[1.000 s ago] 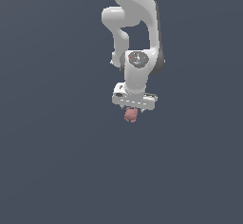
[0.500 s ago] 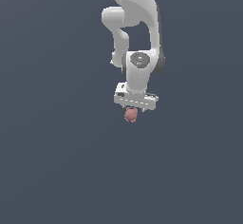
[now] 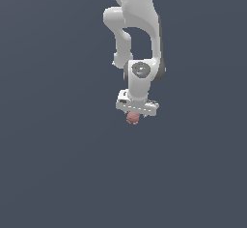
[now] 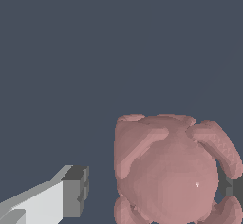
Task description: Pick up the object and move it to a goal position.
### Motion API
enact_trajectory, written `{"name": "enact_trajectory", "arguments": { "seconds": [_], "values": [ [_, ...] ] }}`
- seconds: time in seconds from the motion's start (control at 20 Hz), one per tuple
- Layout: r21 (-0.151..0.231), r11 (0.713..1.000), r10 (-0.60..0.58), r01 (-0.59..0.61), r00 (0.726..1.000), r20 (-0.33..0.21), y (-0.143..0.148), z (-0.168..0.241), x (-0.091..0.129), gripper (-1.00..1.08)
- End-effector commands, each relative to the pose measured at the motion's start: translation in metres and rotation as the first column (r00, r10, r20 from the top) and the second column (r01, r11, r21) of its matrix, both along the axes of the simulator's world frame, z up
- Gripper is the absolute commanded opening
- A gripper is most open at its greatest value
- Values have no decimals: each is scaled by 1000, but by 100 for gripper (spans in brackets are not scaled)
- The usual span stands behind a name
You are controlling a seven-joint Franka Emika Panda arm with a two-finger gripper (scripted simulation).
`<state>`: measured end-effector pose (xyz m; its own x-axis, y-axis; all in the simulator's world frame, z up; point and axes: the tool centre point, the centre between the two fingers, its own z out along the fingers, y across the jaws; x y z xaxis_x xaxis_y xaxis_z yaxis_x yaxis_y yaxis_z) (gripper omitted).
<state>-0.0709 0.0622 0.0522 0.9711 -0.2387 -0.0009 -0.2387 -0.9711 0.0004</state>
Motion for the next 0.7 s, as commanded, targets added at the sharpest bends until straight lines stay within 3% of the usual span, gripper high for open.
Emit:
{"name": "enact_trajectory", "arguments": {
  "seconds": [0.0, 0.2, 0.25, 0.65],
  "values": [
    [0, 1000, -1, 1, 1000, 1, 0, -9, 0, 100],
    [0, 1000, -1, 1, 1000, 1, 0, -13, 1, 100],
    [0, 1000, -1, 1, 1000, 1, 0, -13, 1, -100],
    [0, 1000, -1, 1, 1000, 1, 0, -13, 1, -100]
  ]
}}
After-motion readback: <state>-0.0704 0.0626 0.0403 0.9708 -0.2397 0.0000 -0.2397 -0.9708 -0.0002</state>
